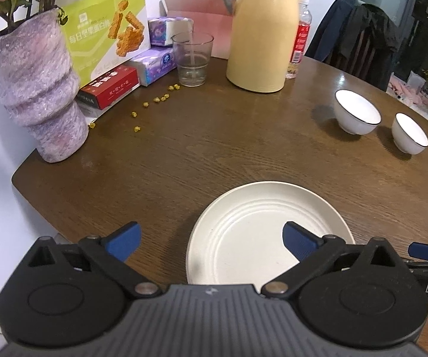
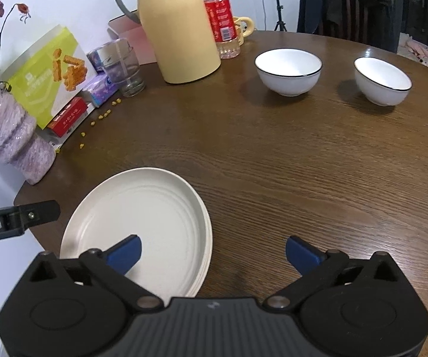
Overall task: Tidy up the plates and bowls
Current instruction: 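Move both open grippers away from the plates toward the white bowls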
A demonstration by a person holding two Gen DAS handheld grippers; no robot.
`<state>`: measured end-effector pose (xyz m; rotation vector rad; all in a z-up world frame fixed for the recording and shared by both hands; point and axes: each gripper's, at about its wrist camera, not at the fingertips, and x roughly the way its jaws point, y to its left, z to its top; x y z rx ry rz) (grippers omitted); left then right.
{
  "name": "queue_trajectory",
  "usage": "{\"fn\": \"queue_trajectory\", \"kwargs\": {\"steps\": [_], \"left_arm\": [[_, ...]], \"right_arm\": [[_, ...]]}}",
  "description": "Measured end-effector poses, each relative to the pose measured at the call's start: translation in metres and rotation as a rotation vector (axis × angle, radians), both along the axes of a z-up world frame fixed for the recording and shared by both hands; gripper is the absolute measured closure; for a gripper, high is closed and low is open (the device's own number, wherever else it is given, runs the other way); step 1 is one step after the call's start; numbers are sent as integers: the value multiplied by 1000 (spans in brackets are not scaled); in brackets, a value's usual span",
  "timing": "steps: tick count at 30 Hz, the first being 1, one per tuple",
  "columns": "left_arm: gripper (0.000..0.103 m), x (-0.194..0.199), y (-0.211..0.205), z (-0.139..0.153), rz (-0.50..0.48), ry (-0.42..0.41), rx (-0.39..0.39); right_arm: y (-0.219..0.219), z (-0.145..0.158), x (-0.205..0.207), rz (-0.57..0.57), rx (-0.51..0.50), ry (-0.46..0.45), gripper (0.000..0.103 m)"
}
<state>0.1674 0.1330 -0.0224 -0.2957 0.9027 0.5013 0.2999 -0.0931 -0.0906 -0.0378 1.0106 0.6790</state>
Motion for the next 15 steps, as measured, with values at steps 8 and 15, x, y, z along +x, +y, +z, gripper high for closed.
{"fn": "queue_trajectory", "kwargs": {"steps": [8,15], "left_arm": [[0,-15,-8,2,-23,-37,-14],[0,-32,-18,6,-58,-89,-35]], "right_arm": [[-20,10,-8,-50,8,-23,0],[-40,13,-19,-114,10,-32,0]]}}
